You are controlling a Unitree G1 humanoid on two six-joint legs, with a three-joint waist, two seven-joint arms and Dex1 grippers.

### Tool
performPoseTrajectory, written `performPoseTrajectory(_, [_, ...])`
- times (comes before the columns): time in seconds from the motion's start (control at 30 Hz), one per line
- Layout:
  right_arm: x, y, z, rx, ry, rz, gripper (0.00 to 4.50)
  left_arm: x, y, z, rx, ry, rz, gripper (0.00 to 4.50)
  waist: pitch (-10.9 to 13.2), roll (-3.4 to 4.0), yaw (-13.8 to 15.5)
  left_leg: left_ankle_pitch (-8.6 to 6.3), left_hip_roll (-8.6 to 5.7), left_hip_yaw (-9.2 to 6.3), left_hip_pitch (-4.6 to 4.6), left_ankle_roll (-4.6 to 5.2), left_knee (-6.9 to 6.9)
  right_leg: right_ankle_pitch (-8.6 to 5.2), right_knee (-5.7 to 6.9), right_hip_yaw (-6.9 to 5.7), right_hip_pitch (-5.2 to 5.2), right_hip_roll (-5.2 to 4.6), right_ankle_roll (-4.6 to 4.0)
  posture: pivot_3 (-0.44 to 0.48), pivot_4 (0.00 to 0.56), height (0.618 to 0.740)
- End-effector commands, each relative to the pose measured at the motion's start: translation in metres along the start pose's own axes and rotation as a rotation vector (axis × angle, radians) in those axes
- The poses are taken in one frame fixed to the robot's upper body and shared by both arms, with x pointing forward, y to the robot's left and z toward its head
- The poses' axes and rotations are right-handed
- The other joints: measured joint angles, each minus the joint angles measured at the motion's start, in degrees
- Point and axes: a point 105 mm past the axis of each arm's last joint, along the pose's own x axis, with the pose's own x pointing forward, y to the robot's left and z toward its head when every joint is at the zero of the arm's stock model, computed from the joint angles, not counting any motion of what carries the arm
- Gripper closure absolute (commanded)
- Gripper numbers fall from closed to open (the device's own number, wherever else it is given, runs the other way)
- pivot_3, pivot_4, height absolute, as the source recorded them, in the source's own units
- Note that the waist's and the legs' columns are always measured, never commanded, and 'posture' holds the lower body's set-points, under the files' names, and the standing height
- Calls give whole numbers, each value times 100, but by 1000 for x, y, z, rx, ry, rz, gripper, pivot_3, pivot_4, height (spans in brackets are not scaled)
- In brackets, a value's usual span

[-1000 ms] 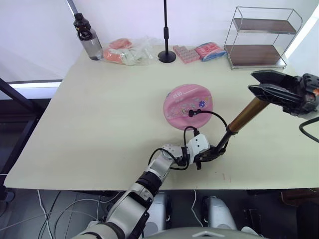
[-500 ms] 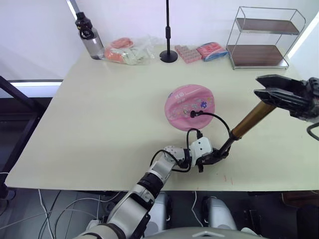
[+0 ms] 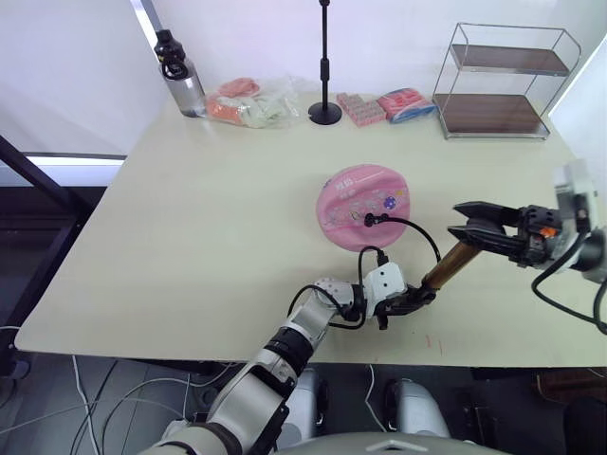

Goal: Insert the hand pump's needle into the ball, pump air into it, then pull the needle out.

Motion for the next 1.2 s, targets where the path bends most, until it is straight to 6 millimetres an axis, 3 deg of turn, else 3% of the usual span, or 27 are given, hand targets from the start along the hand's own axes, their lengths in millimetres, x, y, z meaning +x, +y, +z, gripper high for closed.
performPoseTrajectory(0.03, [7,-2,-35,74,100,-14,2787,3,-21,-29,-52,102,-77,3428,-1,-1,5,2,0,-2,0,-4,0,0,0,-3,1,1,0,0,150,740])
performPoseTrajectory(0.3, [15,3,-50,60,122,-12,2794,11,-23,-24,-46,86,-89,3428,-5,5,21,13,-4,-23,1,-22,3,0,-9,-25,22,2,1,0,150,740])
performPoseTrajectory(0.5, [7,0,-36,13,106,-27,2794,21,-25,-18,-29,80,-115,3428,-7,9,97,3,-12,-52,0,-5,16,0,-11,-52,43,-1,0,0,150,740])
performPoseTrajectory(0.77, [-11,0,11,-61,16,-10,2794,35,-30,-10,-11,83,-150,3428,0,27,180,5,-26,-57,-11,-5,21,0,-13,-55,40,-7,1,0,150,740])
performPoseTrajectory(1.0, [-25,-3,50,-121,-61,-27,2794,38,-32,-15,-13,103,-149,3428,5,34,164,4,-27,-65,-12,-3,16,7,-14,-60,38,-6,14,0,150,740])
performPoseTrajectory(1.1, [-33,-3,79,-178,-138,-40,2794,36,-31,-19,-18,116,-138,3428,5,36,156,4,-27,-62,-12,-3,17,7,-13,-57,37,-7,13,0,150,740])
performPoseTrajectory(1.2, [-35,-1,88,-195,-158,-43,2794,34,-30,-21,-18,123,-136,3428,6,35,155,4,-26,-64,-12,-3,17,8,-12,-58,37,-7,14,0,150,740])
